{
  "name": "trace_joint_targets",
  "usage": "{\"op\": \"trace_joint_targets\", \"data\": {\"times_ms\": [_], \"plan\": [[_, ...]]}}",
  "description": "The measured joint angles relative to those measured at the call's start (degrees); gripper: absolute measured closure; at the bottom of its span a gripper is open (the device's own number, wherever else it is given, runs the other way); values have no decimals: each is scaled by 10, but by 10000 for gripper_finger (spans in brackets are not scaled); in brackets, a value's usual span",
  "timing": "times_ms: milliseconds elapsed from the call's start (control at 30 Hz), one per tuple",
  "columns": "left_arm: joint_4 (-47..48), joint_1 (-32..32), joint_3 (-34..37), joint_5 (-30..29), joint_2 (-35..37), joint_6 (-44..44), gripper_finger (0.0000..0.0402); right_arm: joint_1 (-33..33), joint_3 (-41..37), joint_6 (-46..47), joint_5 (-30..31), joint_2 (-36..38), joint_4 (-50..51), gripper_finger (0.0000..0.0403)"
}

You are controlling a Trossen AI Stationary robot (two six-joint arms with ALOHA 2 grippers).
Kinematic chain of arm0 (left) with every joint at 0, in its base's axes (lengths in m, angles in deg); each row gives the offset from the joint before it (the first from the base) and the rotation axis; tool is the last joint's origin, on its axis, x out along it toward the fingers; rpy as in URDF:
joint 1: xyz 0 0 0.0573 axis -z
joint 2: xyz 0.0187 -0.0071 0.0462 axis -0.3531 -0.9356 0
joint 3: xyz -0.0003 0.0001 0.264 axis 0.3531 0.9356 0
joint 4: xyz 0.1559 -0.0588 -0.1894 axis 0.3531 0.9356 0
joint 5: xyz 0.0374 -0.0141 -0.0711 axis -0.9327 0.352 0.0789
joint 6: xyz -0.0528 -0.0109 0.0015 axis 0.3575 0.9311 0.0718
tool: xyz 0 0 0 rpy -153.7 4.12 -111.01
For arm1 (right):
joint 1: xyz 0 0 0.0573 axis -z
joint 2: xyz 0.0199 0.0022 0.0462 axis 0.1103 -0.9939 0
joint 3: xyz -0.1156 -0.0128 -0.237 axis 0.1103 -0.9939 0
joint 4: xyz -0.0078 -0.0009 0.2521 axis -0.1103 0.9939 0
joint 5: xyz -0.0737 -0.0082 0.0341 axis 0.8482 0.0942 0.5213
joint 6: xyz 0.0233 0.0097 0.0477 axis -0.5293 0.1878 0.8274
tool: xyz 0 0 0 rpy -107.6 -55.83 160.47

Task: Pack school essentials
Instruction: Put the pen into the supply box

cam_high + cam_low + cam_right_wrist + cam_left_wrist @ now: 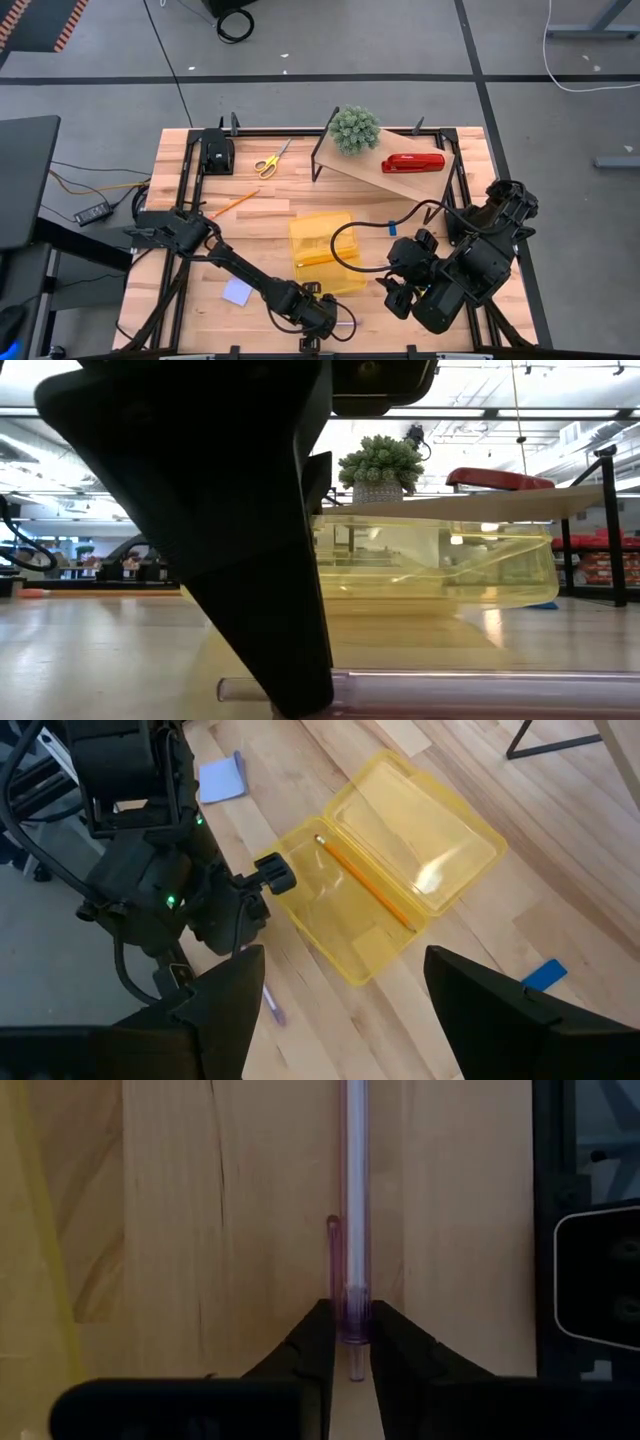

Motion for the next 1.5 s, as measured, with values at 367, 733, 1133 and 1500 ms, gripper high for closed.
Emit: {"op": "trace_joint_targets", "data": {"times_ms": [367,733,1133,1500], "plan": [[63,-7,-79,-11,10,-25,362,0,0,-10,0,0,0,121],[160,-11,-185,-12,13,-67,375,0,0,-17,0,0,0,121],[228,-38,-244,14,14,-111,373,0,0,-22,10,0,0,121],[132,-27,-144,84,10,-113,331,-7,0,-15,11,0,0,121]]}}
